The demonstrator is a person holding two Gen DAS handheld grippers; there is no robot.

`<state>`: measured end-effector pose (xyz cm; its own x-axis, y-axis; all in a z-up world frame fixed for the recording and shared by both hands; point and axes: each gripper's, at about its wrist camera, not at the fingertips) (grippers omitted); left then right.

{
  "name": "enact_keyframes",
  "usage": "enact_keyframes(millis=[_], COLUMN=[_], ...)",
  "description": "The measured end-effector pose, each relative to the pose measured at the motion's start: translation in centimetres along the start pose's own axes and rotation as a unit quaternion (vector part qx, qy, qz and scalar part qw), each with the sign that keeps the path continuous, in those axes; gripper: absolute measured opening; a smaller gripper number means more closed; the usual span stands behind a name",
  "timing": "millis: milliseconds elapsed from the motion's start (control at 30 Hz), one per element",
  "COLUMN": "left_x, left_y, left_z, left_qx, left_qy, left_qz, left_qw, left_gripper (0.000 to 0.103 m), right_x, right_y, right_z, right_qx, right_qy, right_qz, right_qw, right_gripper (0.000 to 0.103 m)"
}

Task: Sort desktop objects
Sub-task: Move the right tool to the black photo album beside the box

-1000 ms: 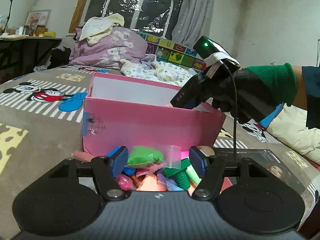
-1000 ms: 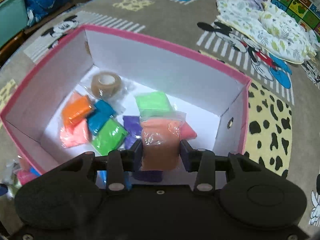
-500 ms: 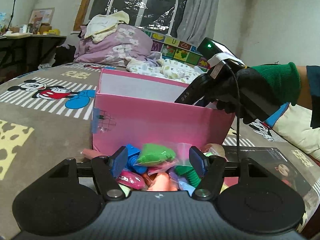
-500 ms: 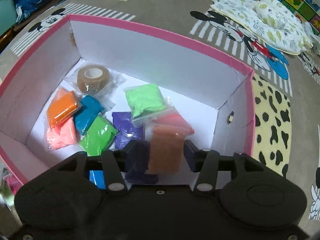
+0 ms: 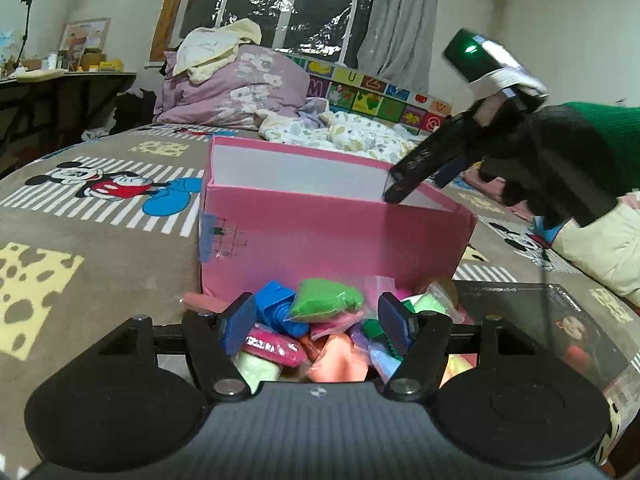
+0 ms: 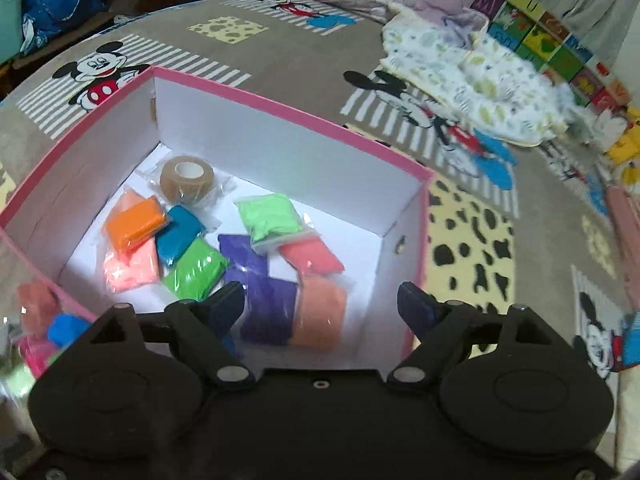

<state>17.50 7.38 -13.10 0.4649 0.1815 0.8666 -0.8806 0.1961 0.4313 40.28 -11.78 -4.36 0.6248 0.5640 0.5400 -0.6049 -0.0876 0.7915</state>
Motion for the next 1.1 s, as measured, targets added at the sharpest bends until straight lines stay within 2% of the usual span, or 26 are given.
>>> enact_keyframes(millis=[200,267,767,900,1100], left_x=[-0.1,-0.1,0.2,0.6,0.6], left_y=[0.0,0.0,-0.2,0.5,0.9], left_z=[-0.1,-0.1,0.6,1.3,2.7], left_qx=[0.010,0.011,0.027,0.050,0.023], left_qy=[0.000,0.004,0.029,0.016,0.020], left_qz=[-0.014,-0.017,-0.031,-0.029,-0.033], left_qw=[0.9999,0.9998,0.9987,0.9982,0.9990], left_gripper=[0.067,0.067,0.067,0.067,0.067], right_x=[-2.1,-2.7,-8.5,-10.6,-14.2], right_y=[3.4,4.5,11.5,12.9,14.4], right_z=[-0.9,-0.9,-0.8,-1.1,-0.8], right_qx=[-0.015,-0.013,-0.005,0.008,0.029], right_qy=[0.004,0.006,-0.013,-0.016,-0.027], right_qz=[0.020,0.022,0.067,0.077,0.098], right_qw=[1.000,1.000,0.998,0.997,0.994], right_gripper=[0.086,0.096,0.097,0.097,0.097])
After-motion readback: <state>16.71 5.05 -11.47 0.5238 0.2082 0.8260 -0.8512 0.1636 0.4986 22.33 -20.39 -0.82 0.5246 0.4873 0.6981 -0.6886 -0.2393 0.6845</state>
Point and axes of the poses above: each gripper's, at about its wrist camera, not at the fingertips, and y roughly against the way its jaws point, z to its right, x to its top, and after that the axes turned 3 degrees about y, right-handed
